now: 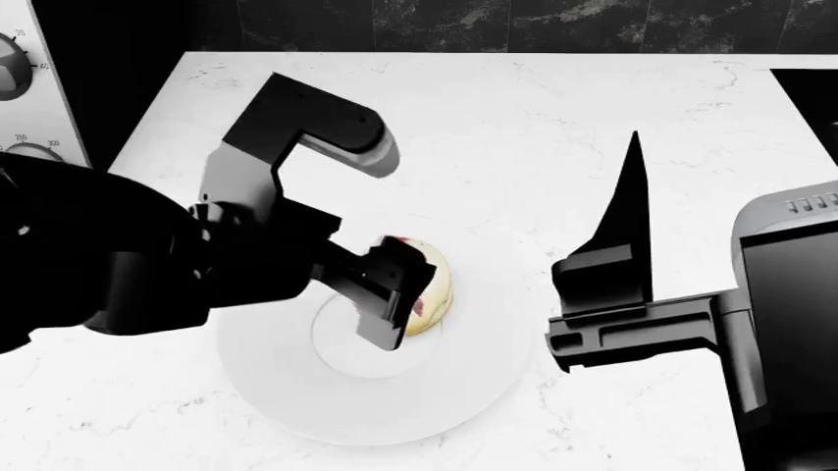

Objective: Place the scone on the rack of the toaster oven.

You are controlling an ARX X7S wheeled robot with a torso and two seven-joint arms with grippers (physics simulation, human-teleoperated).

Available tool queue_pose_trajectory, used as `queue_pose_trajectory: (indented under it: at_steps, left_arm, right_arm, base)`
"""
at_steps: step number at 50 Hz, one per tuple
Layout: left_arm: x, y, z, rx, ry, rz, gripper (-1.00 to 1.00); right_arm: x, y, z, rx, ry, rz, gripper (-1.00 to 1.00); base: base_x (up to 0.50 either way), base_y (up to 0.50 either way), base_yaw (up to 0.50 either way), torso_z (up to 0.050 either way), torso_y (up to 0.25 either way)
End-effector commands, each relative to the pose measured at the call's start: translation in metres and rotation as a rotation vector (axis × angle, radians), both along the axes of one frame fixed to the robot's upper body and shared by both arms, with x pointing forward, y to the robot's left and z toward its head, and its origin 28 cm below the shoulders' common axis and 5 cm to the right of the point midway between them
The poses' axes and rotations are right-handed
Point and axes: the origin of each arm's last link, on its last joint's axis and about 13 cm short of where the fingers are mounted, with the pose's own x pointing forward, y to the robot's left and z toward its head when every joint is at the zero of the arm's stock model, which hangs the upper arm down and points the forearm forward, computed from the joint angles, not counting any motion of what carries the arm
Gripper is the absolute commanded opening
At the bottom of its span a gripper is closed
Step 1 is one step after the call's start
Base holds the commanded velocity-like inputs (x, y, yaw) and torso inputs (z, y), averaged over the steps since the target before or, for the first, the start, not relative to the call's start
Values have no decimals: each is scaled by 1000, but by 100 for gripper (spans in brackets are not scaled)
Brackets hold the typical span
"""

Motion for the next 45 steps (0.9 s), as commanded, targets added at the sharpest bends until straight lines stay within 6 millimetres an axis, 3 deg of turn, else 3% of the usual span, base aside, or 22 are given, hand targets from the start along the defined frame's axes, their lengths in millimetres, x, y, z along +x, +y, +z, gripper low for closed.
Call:
queue_pose_trajectory:
  at_steps: [1,45]
  left_arm:
    - [4,-8,1,-45,23,-31,100]
    - [25,-16,-17,-12,69,-3,100]
  right_arm:
    - [4,-2,4,35,-20,0,100]
    - [2,-4,0,43,-20,-1,100]
  base:
    - [0,0,0,0,0]
    - [0,0,0,0,0]
